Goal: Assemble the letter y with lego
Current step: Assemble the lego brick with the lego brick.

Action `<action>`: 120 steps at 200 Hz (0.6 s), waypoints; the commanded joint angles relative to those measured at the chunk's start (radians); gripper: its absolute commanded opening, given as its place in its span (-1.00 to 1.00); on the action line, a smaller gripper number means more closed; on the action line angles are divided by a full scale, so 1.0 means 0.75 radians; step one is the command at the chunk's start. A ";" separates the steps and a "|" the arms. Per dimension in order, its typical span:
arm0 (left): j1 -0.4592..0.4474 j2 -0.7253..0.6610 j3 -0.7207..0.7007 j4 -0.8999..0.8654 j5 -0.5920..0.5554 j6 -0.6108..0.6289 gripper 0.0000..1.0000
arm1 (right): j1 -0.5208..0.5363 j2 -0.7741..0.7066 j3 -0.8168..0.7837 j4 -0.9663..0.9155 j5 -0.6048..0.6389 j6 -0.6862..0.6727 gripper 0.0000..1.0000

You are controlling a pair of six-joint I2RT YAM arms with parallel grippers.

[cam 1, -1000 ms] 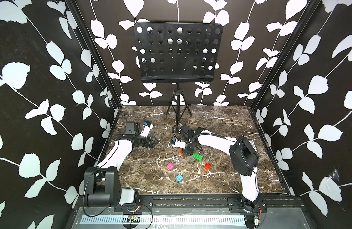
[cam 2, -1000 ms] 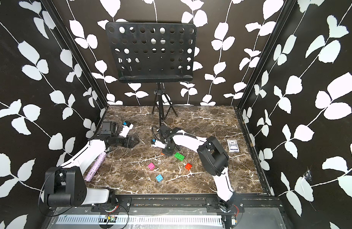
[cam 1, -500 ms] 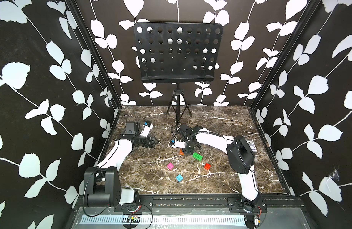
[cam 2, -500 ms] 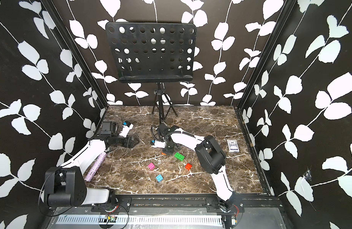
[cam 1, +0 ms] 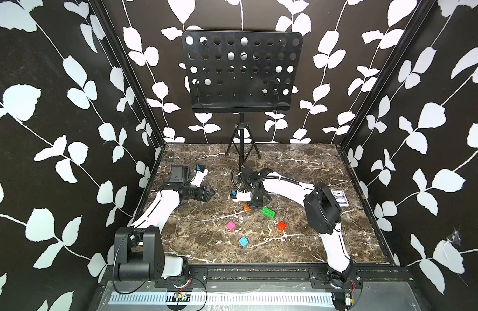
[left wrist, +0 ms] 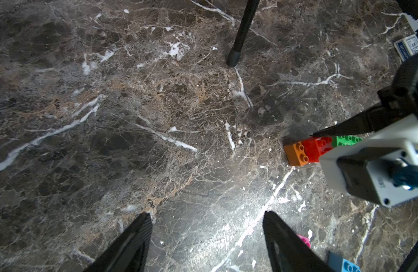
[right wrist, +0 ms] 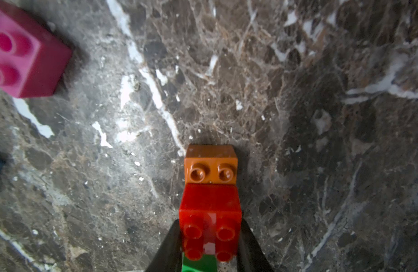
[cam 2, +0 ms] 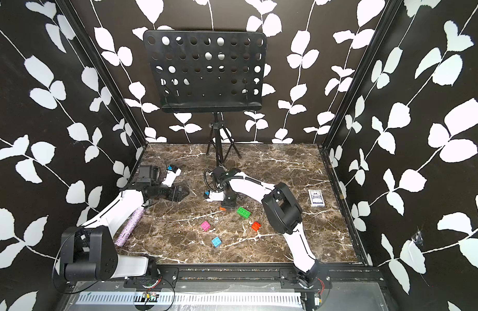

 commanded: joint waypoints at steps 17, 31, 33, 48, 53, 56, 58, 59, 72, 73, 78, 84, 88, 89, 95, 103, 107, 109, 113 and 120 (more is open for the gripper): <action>0.006 -0.014 -0.025 0.022 0.051 -0.004 0.53 | -0.015 -0.017 -0.100 -0.191 0.046 -0.039 -1.00; 0.006 -0.014 -0.030 0.027 0.062 -0.008 0.53 | -0.014 -0.051 -0.140 -0.185 0.036 -0.037 -1.00; 0.007 -0.015 -0.030 0.028 0.062 -0.010 0.53 | -0.014 -0.056 -0.144 -0.184 0.035 -0.037 -1.00; 0.006 -0.016 -0.031 0.029 0.063 -0.012 0.53 | -0.015 -0.081 -0.171 -0.179 0.020 -0.027 -1.00; 0.006 -0.018 -0.030 0.031 0.061 -0.012 0.53 | -0.013 -0.087 -0.174 -0.177 0.015 -0.023 -1.00; 0.007 -0.019 -0.032 0.031 0.062 -0.012 0.53 | -0.012 -0.091 -0.173 -0.174 0.014 -0.019 -1.00; 0.007 -0.019 -0.034 0.031 0.062 -0.012 0.53 | -0.013 -0.093 -0.173 -0.172 0.012 -0.017 -1.00; 0.008 -0.020 -0.034 0.031 0.062 -0.012 0.53 | -0.013 -0.095 -0.174 -0.170 0.011 -0.015 -1.00; 0.006 -0.022 -0.033 0.031 0.061 -0.012 0.53 | -0.013 -0.115 -0.173 -0.145 0.001 0.007 -0.96; 0.006 -0.022 -0.033 0.031 0.061 -0.012 0.53 | -0.013 -0.116 -0.174 -0.142 0.001 0.010 -0.95; 0.007 -0.023 -0.036 0.031 0.060 -0.012 0.53 | -0.012 -0.127 -0.174 -0.124 -0.004 0.017 -0.90; 0.006 -0.025 -0.035 0.031 0.060 -0.012 0.54 | -0.013 -0.137 -0.174 -0.102 -0.011 0.027 -0.88; 0.007 -0.025 -0.036 0.031 0.060 -0.013 0.54 | -0.015 -0.143 -0.172 -0.091 -0.020 0.034 -0.86; 0.006 -0.025 -0.036 0.031 0.060 -0.012 0.53 | -0.013 -0.144 -0.172 -0.087 -0.021 0.035 -0.86; 0.006 -0.027 -0.036 0.031 0.060 -0.011 0.53 | -0.014 -0.152 -0.166 -0.070 -0.032 0.042 -0.82; 0.006 -0.026 -0.036 0.031 0.060 -0.010 0.53 | -0.014 -0.158 -0.159 -0.055 -0.047 0.051 -0.68; 0.006 -0.027 -0.036 0.032 0.060 -0.010 0.54 | -0.013 -0.159 -0.154 -0.052 -0.053 0.055 -0.58; 0.007 -0.027 -0.036 0.033 0.059 -0.010 0.53 | -0.014 -0.160 -0.151 -0.051 -0.056 0.056 -0.54; 0.007 -0.028 -0.036 0.031 0.059 -0.008 0.53 | -0.015 -0.160 -0.147 -0.046 -0.059 0.059 -0.44; 0.007 -0.030 -0.037 0.031 0.058 -0.008 0.53 | -0.015 -0.160 -0.145 -0.041 -0.061 0.063 -0.31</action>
